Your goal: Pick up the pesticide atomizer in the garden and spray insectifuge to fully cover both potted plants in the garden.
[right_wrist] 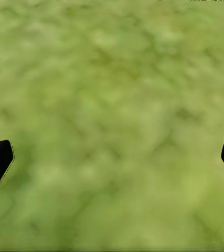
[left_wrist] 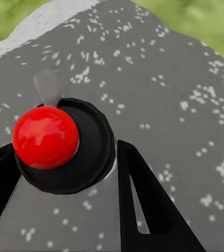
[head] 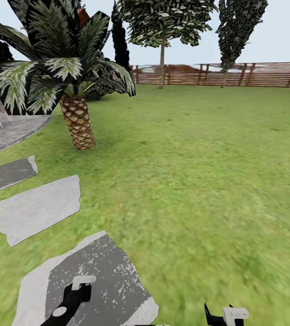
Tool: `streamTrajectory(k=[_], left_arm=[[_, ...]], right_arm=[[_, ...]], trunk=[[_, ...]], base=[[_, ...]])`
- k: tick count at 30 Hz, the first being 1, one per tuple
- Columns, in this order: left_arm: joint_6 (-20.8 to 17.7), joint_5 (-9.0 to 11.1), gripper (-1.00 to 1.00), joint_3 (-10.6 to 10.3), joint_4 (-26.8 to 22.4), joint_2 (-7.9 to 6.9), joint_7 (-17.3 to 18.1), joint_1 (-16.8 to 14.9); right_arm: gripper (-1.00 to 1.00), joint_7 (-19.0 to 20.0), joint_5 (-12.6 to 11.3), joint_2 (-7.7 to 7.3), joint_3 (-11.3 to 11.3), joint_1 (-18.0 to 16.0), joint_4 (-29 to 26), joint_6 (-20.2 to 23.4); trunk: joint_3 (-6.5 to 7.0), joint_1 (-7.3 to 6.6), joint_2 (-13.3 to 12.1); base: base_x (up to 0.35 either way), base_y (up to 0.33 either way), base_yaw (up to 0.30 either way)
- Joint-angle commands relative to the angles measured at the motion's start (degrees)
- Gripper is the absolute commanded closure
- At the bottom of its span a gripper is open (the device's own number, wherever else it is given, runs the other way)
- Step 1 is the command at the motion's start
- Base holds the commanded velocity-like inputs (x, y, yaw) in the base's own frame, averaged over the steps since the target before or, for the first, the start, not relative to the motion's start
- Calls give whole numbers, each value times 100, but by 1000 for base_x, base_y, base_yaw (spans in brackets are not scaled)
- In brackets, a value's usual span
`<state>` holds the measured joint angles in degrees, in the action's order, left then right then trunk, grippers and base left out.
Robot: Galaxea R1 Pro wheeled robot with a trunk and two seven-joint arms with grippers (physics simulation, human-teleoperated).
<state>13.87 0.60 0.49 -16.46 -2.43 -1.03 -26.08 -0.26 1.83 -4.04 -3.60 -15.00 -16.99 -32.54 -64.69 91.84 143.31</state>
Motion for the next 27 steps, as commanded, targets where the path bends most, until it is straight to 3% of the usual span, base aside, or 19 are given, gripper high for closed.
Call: streamTrajectory(k=[1,6,11,27], left_arm=[[19,6,100,4,7,-1,-6,-3],[19,7,100,4,10,-3,-3,-3],[19,5,100,4,11,-2,-2,-3],[19,3,100,4,11,-3,-10,-3]], right_arm=[[-100,-2,20,8,-20,-3,14,-17],[-100,-1,20,17,-18,-3,27,-16],[-100,-1,20,18,-18,-3,29,-16],[-100,3,28,18,-18,-3,38,-16]], trunk=[[19,-4,0],[129,-16,-7],[219,-126,-207],[506,-478,-849]], base=[[0,0,-1],[0,0,0],[0,0,-35],[0,0,-254]])
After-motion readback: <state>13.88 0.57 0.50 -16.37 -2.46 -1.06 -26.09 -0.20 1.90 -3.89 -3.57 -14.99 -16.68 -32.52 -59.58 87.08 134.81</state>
